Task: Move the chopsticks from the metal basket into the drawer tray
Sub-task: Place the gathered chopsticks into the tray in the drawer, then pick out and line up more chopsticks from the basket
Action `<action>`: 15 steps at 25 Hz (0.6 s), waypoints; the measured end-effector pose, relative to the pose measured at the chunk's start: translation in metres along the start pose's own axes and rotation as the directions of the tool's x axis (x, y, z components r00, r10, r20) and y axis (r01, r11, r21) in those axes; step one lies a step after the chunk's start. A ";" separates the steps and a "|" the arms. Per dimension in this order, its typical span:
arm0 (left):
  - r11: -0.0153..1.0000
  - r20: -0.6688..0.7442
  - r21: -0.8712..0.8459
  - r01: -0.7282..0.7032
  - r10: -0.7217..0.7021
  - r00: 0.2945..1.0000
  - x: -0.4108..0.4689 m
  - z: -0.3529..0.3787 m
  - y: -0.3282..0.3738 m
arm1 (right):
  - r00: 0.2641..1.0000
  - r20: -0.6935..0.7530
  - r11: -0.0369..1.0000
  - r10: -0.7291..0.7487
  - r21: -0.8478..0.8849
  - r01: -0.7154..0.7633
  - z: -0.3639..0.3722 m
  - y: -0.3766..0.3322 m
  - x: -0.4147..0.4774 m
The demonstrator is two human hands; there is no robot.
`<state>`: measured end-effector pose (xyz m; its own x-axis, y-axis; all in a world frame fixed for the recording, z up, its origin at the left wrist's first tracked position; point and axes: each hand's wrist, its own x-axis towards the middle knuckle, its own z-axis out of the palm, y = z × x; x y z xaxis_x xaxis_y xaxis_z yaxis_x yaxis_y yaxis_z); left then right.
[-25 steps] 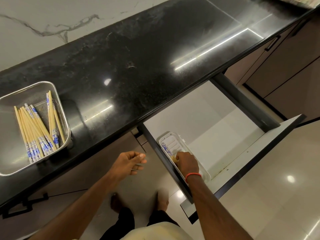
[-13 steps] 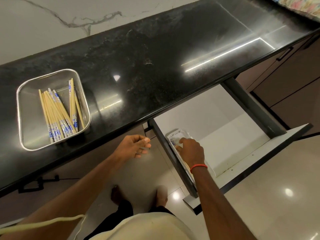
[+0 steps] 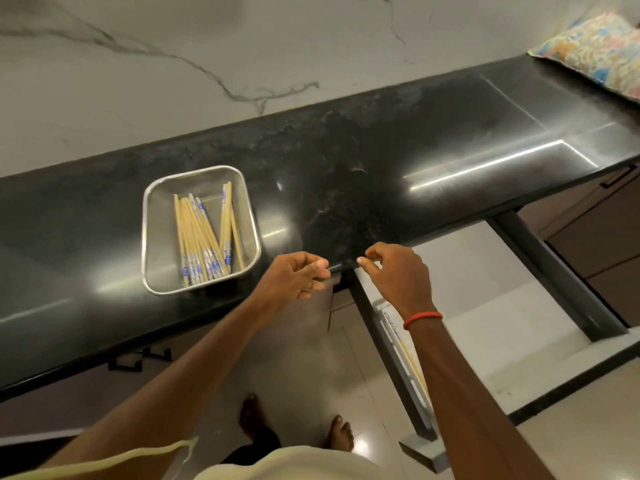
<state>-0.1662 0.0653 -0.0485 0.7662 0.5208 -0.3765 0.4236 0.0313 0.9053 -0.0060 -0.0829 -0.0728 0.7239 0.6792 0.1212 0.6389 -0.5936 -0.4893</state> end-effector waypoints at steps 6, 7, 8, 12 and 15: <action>0.986 -0.164 -0.141 -0.084 0.061 0.985 -0.012 -0.064 0.007 | 0.984 0.017 0.984 -0.177 0.031 0.177 -0.006 -0.092 0.035; 0.982 -0.193 -0.164 -0.091 0.058 0.979 -0.015 -0.076 0.007 | 0.979 0.026 0.979 -0.204 0.024 0.204 -0.004 -0.108 0.039; 0.978 -0.219 -0.182 -0.100 0.059 0.974 -0.018 -0.088 0.006 | 0.973 0.043 0.974 -0.228 0.020 0.227 0.000 -0.124 0.042; 0.956 -0.344 -0.257 -0.141 0.046 0.938 -0.028 -0.131 0.001 | 0.948 0.109 0.954 -0.298 0.051 0.294 0.015 -0.176 0.049; 0.947 -0.428 -0.287 -0.146 0.010 0.903 -0.037 -0.169 -0.006 | 0.927 0.169 0.942 -0.336 0.066 0.330 0.034 -0.212 0.052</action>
<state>-0.2785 0.1899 -0.0074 0.4892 0.8364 -0.2472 0.1504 0.1983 0.9685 -0.1125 0.0928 0.0076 0.4119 0.9018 0.1308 0.8233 -0.3067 -0.4777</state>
